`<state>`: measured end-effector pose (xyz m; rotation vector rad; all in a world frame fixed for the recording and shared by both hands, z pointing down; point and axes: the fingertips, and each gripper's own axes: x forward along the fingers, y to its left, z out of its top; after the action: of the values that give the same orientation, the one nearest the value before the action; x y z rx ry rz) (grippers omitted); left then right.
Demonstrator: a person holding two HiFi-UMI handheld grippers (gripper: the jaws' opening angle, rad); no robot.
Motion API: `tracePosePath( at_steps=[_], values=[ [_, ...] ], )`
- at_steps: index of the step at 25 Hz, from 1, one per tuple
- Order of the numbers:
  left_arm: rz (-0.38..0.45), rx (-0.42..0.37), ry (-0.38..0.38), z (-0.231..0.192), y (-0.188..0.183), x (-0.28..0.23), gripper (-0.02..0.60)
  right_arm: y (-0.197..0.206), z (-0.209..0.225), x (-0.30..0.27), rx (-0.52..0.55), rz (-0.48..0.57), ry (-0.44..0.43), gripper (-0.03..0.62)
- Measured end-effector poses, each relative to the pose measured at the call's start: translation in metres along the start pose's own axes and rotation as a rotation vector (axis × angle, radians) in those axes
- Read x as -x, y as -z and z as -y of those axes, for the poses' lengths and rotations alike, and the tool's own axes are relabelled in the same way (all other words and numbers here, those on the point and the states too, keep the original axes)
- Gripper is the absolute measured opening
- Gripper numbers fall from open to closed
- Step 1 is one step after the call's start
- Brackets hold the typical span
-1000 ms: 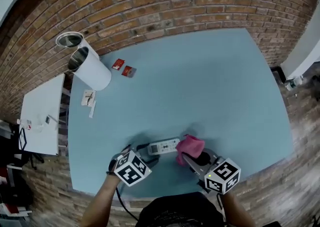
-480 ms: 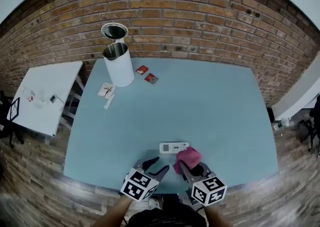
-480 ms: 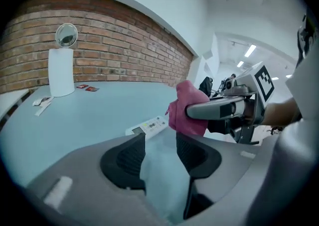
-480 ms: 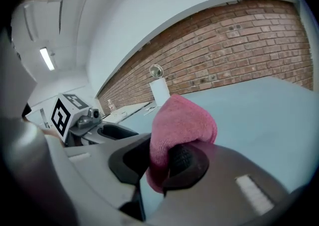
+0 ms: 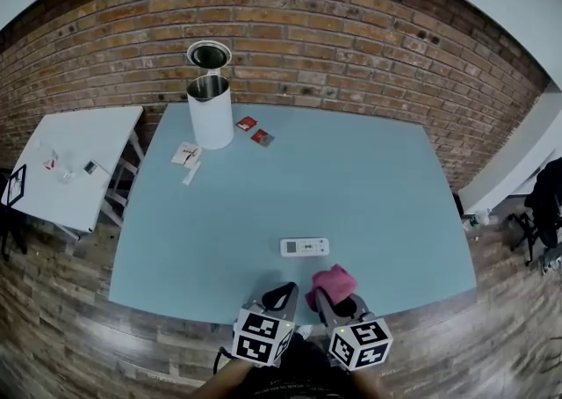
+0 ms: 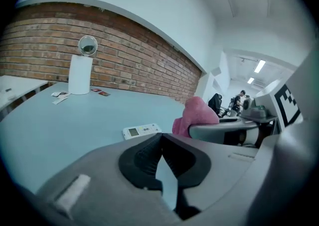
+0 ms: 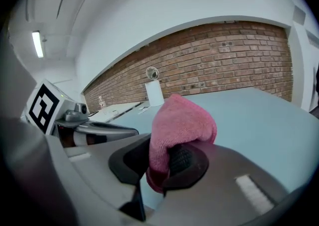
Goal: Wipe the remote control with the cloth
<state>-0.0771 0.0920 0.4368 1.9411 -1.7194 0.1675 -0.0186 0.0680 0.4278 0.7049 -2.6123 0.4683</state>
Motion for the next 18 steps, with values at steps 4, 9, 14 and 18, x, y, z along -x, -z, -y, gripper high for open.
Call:
tracePosePath(
  at_steps=[4,9,14,18],
  values=[
    [0.046,0.067,-0.029,0.010,-0.001,0.014,-0.003,0.003,-0.007,0.008,0.006,0.009,0.017,0.061],
    [0.013,0.019,-0.076,0.010,0.010,0.017,-0.004,0.007,-0.012,0.014,0.014,0.004,0.022,0.061],
    [0.017,0.011,-0.088,0.013,0.009,0.016,-0.005,0.007,-0.011,0.019,0.024,0.007,0.023,0.061],
    [0.019,-0.006,-0.087,0.022,0.009,0.014,-0.005,0.008,-0.012,0.024,0.036,0.002,0.013,0.061]
  ],
)
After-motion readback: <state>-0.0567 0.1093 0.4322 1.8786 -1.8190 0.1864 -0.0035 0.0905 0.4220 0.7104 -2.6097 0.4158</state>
